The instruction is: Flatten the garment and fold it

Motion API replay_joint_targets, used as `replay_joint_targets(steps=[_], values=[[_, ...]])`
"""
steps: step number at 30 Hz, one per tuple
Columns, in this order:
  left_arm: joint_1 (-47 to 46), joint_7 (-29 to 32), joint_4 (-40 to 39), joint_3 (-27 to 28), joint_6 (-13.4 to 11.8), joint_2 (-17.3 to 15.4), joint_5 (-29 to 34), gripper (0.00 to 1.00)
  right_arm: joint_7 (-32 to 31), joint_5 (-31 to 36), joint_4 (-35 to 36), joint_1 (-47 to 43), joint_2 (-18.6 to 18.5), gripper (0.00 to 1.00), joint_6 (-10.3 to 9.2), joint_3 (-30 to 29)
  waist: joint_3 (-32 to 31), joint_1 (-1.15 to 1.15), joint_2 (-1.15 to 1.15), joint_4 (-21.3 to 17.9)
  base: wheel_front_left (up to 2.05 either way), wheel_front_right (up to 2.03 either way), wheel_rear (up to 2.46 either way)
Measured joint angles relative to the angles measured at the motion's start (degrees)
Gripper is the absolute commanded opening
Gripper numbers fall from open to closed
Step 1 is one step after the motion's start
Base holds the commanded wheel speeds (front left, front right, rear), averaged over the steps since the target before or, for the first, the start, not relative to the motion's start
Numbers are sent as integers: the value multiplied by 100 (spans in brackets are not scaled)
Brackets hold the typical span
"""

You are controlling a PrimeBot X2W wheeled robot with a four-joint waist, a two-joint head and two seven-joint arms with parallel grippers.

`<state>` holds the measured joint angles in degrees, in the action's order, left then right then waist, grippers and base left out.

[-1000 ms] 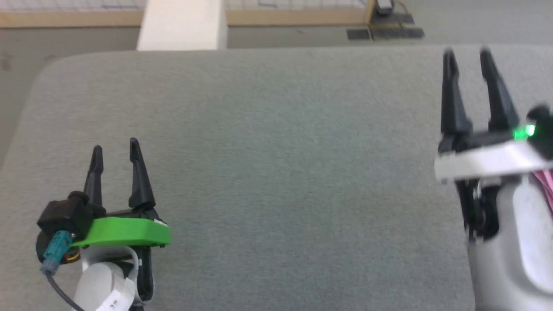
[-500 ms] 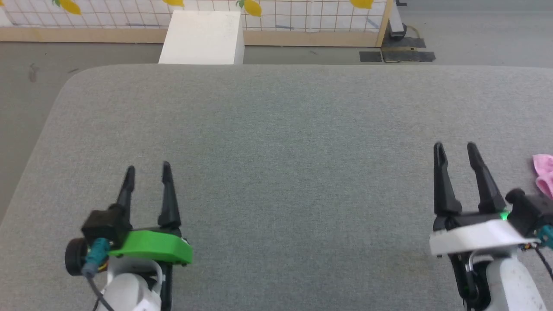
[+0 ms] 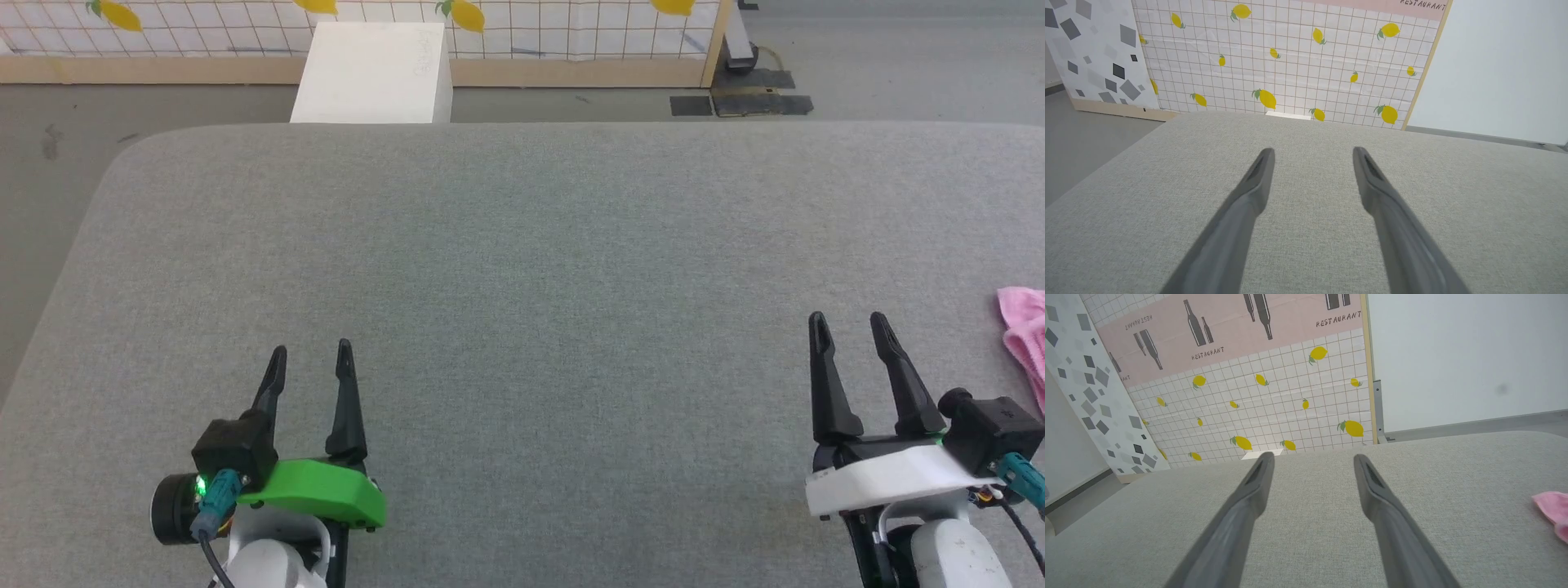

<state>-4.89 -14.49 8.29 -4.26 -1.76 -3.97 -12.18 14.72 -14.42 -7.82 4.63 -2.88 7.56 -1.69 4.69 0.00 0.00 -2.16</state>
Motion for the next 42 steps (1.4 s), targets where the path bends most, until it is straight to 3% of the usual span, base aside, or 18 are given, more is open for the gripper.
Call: replay_joint_targets(steps=[6,7,42], values=[[1,0,5,23,55,5,1,100,0,-26,0,0,0,100,0,-2,20,0,0,-15,0,0,0],[1,0,11,29,64,5,2,0,0,-26,0,0,0,0,0,-2,26,0,0,-16,0,0,0],[21,377,-178,110,69,13,271,0,-365,312,164,-22,0,0,0,27,-102,0,0,43,0,0,0]])
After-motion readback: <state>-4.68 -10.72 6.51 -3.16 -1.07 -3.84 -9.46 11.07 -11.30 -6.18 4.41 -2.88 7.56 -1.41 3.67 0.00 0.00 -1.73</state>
